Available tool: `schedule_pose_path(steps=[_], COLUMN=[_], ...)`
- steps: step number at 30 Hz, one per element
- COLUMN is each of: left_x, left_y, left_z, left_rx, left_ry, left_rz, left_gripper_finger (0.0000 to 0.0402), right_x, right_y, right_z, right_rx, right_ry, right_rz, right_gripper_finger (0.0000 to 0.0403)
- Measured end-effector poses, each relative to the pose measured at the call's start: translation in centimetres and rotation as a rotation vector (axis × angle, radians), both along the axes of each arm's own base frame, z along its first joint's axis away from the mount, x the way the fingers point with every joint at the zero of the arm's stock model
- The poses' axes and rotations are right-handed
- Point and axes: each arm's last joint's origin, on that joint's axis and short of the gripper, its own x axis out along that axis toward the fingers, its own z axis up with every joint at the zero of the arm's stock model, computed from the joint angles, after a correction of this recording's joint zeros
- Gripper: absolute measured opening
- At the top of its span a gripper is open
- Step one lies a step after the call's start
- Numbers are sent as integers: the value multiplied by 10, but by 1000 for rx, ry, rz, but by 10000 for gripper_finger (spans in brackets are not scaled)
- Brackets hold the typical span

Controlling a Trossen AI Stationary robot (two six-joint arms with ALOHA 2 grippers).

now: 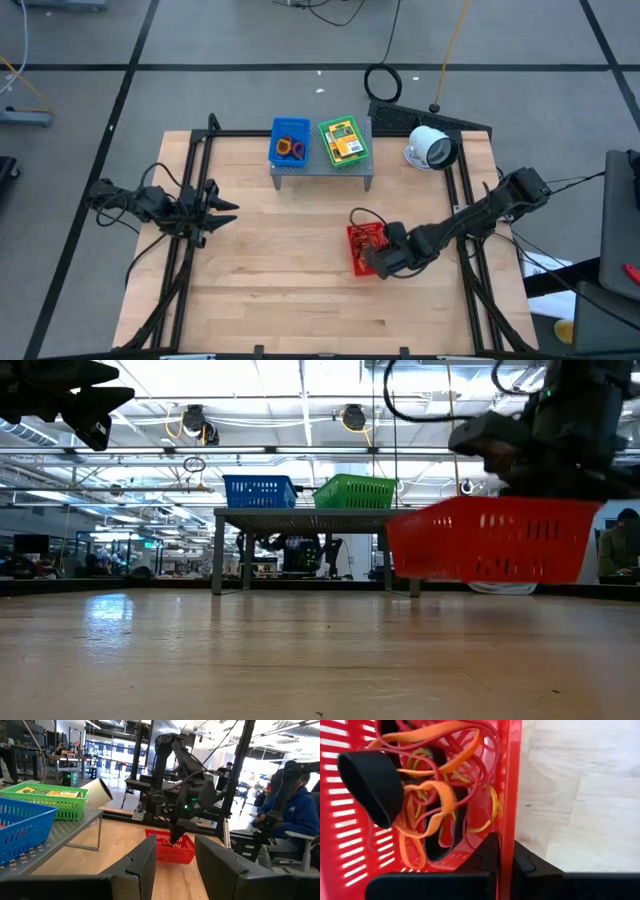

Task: Pick & Place Office Desk Supplies
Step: Put the red bin on the shelf

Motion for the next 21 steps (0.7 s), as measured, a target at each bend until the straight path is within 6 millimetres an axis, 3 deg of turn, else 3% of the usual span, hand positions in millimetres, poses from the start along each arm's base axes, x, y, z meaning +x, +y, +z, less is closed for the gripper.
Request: schedule_pose_path(steps=[5,13,21], left_x=[0,0,0], left_y=[0,0,0], left_z=[0,0,0], left_rx=[0,0,0], left_ry=[-1,-1,0], left_rz=[0,0,0], left_gripper_finger=[141,141,141], right_x=[0,-14,-39], right_y=[-1,-12,-37], right_z=[33,90,120], right_rx=[-72,-162,-229], right_ry=[44,-53,-125], right_rz=[41,30,-5], right_gripper_finger=[1,0,0])
